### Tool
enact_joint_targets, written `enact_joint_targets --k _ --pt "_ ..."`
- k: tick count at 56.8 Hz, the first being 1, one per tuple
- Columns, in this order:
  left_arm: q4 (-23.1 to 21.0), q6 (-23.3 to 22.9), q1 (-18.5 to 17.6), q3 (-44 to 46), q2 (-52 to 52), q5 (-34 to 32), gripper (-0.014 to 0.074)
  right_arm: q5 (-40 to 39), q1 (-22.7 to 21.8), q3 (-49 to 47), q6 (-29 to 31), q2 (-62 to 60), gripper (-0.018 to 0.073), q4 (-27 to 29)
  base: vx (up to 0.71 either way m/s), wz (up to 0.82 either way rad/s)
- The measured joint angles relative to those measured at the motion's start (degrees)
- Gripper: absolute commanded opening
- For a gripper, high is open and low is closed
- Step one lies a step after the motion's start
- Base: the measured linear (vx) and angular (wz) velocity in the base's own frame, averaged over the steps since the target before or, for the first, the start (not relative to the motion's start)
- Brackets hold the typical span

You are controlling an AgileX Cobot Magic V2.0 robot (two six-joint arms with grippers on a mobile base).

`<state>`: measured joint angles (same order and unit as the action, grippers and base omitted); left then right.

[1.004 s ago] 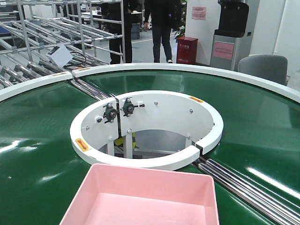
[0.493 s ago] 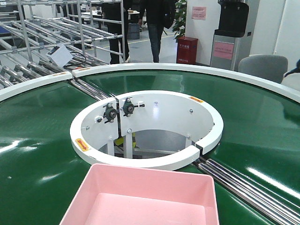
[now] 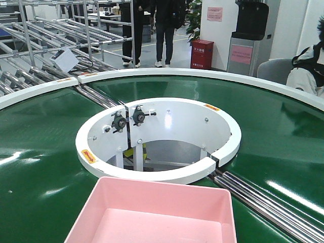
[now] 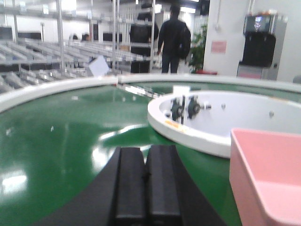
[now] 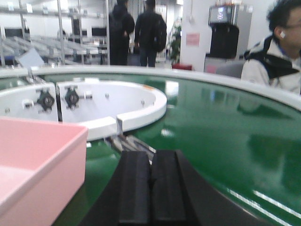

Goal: Grab pink bin and stack on right shelf

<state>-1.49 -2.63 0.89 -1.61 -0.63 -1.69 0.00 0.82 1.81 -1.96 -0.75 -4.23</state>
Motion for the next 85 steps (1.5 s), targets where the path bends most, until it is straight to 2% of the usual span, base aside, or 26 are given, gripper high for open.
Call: enact_joint_targets --k 11,15,19,24,29,40,45,50,56,59,64,71,77,85 --pt "0.11 0.93 0.00 2.25 0.00 -3.74 -0.0008 -7.59 0.00 -1.57 -0.17 0.00 -0.0008 0.00 0.00 0.00" --pt "0.22 3.26 0.00 6.83 0.00 -3.60 -0.0008 -4.94 0.00 -6.16 -0.17 0.30 -0.0008 0.00 0.00 0.00" --pt "0.29 4.54 0.00 14.38 0.95 -1.85 -0.0008 0.00 0.00 -14.86 -0.17 3.05 -0.0008 0.00 0.00 0.00" --pt "0.36 5.21 0.00 23.45 5.47 2.31 -0.0008 5.71 0.00 -23.19 -0.12 8.51 -0.0008 0.00 0.00 0.00" --pt "0.39 5.40 0.00 30.37 12.01 6.20 -0.0007 8.18 0.00 -29.26 -0.12 14.31 -0.0008 0.00 0.00 0.00" --pt "0.39 5.58 0.00 33.70 24.69 9.70 0.0017 9.56 0.00 -32.13 -0.12 26.08 0.0010 0.00 0.00 0.00" --pt "0.39 5.58 0.00 33.70 28.26 10.40 0.0065 10.10 0.00 -32.13 -0.17 30.32 0.0043 0.07 0.00 0.00" --pt "0.39 5.58 0.00 33.70 31.07 10.82 0.0154 10.24 0.00 -32.13 -0.23 33.01 0.0095 0.13 0.00 0.00" --pt "0.39 5.58 0.00 33.70 33.19 10.88 0.0307 9.91 0.00 -32.13 -0.27 35.41 0.0206 0.13 0.00 0.00" --pt "0.39 5.58 0.00 33.70 33.98 10.88 0.0382 9.63 0.00 -32.13 -0.27 36.10 0.0290 0.13 0.00 0.00" --pt "0.39 5.58 0.00 33.70 35.03 10.88 0.0458 9.42 0.00 -32.13 -0.27 37.47 0.0388 0.13 0.00 0.00" --pt "-0.03 5.31 0.00 33.70 35.59 11.84 0.0481 9.42 0.00 -32.13 -0.82 39.52 0.0477 0.61 0.00 0.00" --pt "-0.26 4.94 0.00 33.96 35.92 13.17 0.0481 9.42 0.00 -32.17 -3.25 41.24 0.0477 4.59 0.00 0.00" --pt "-0.45 5.63 -1.01 38.19 40.17 22.45 0.0481 15.54 0.00 -36.51 -3.68 45.51 0.0470 7.37 0.00 0.00"
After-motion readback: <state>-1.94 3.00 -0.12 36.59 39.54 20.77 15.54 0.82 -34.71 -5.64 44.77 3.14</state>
